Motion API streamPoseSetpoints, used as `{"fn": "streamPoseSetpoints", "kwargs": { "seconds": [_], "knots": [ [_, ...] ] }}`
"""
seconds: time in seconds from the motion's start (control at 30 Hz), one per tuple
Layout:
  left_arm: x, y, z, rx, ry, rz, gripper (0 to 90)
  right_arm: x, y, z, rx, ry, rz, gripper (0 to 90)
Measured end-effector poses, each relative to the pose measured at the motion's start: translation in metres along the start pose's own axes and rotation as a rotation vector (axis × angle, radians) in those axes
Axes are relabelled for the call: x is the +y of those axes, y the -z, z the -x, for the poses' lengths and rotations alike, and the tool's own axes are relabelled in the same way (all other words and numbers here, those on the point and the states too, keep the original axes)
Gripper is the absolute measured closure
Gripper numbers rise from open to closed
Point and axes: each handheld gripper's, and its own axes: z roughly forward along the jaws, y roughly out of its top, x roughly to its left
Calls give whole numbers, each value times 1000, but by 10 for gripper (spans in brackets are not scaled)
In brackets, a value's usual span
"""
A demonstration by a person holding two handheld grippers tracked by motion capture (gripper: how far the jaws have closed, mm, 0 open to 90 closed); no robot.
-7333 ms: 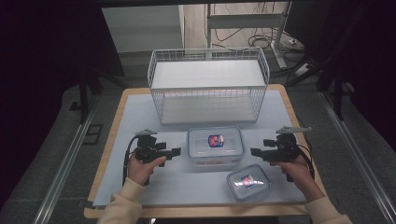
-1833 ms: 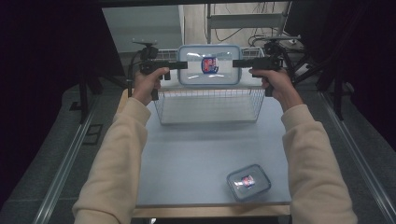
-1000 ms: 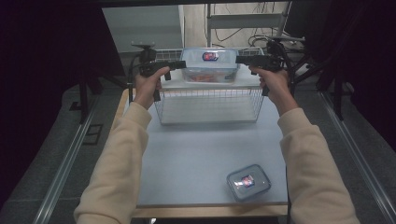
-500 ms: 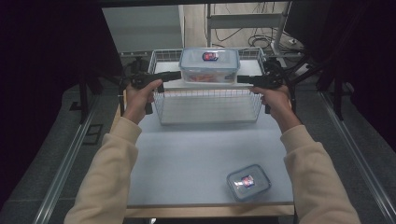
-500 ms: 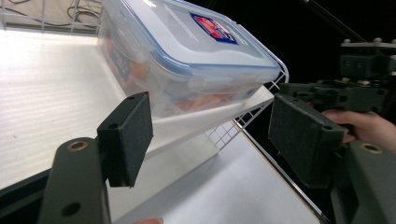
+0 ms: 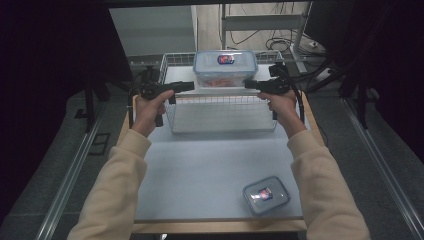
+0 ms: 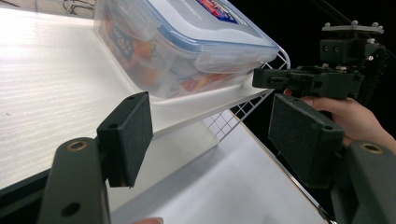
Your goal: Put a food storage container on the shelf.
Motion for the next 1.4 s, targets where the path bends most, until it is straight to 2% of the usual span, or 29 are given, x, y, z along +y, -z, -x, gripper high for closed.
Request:
{"fn": "streamPoseSetpoints", "kwargs": {
  "seconds": [0.33,0.47,0.57,0.6,0.7,0.87,0.93,0.97,1.07,1.1,1.13,1.17,1.23,1.27,1.3,1.4],
  "knots": [
    [-5,2,-3,2,3,2,301,-2,1,1,-7,-4,12,894],
    [-10,4,0,-11,1,-4,302,-5,8,0,6,-2,17,894],
    [-15,5,1,-7,-7,-10,302,-10,18,1,17,9,25,894],
    [-19,7,3,-4,-20,-11,302,-14,27,2,24,9,36,894],
    [-25,10,5,-10,-27,-5,303,-18,33,3,29,18,40,894],
    [-44,19,13,-9,-49,3,306,-39,59,2,58,36,43,893],
    [-53,22,17,6,-70,-6,306,-48,66,1,61,51,42,893],
    [-53,22,17,6,-70,-6,306,-48,66,1,61,51,42,893],
    [-70,28,22,15,-80,-11,306,-67,79,0,55,78,28,893],
    [-70,28,22,15,-80,-11,307,-67,79,0,55,78,28,893],
    [-78,30,23,16,-81,-11,307,-71,81,0,52,81,30,893],
    [-89,31,23,17,-87,-15,307,-84,86,1,45,97,22,892],
    [-95,31,23,14,-89,-18,306,-90,88,2,46,98,18,893],
    [-106,31,23,15,-87,-24,307,-102,91,4,57,89,15,892],
    [-106,31,23,15,-87,-24,306,-102,91,4,57,89,15,892],
    [-127,29,23,28,-101,-43,306,-123,97,11,66,65,9,892]
  ]
}}
